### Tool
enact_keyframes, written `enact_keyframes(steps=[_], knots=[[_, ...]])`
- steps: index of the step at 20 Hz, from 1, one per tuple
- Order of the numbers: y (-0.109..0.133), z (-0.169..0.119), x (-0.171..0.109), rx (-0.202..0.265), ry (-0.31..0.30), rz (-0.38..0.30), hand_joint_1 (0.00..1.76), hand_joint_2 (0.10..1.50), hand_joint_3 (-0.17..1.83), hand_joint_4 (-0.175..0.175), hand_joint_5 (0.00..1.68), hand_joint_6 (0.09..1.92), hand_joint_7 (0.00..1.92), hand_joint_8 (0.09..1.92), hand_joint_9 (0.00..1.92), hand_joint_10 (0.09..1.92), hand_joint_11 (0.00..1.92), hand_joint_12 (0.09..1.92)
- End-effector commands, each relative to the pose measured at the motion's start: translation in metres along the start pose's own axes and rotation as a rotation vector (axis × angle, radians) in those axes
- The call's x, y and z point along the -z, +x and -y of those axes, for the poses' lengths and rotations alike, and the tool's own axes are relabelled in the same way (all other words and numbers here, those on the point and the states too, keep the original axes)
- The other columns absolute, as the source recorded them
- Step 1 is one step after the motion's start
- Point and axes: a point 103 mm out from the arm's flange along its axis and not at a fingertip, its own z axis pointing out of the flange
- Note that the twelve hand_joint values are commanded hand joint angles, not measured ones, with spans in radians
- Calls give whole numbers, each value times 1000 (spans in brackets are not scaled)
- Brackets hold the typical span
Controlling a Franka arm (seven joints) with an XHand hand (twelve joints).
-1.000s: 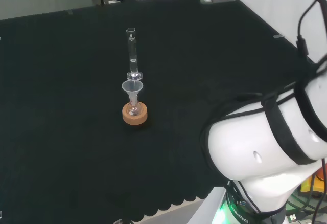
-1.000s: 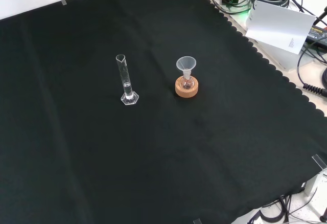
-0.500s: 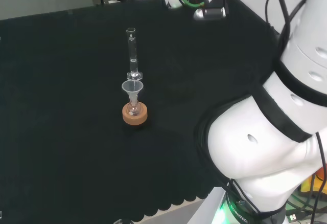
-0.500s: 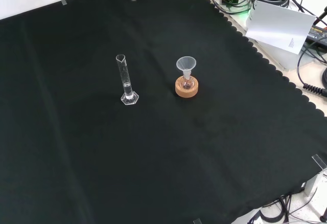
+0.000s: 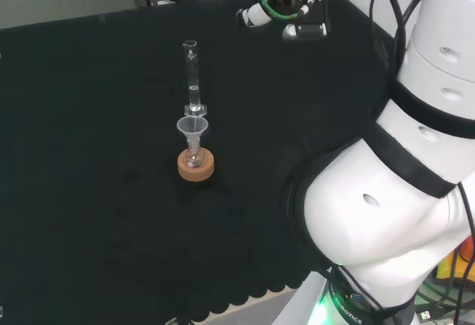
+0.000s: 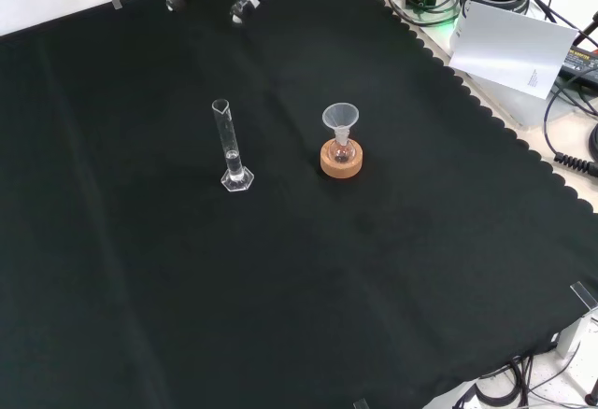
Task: Pick up the graduated cylinder.
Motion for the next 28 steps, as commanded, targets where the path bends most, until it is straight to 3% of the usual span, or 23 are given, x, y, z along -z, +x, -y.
enact_keyframes(steps=[1,5,13,22,25,28], knots=[[30,-38,-57,125,17,-71,551,1006,275,-42,375,87,169,622,364,655,143,1376],[36,-42,-73,142,27,-137,629,965,306,-46,411,87,203,638,404,644,189,1361],[40,-44,-102,223,8,-264,795,829,474,-52,448,87,240,653,496,612,291,1336],[37,-52,-133,271,20,-351,861,745,588,-49,483,87,348,657,634,574,423,1303],[38,-56,-144,285,-8,-429,884,720,609,-47,504,87,386,653,674,556,455,1290],[42,-60,-154,310,1,-465,902,707,622,-43,497,87,398,648,703,547,479,1285]])
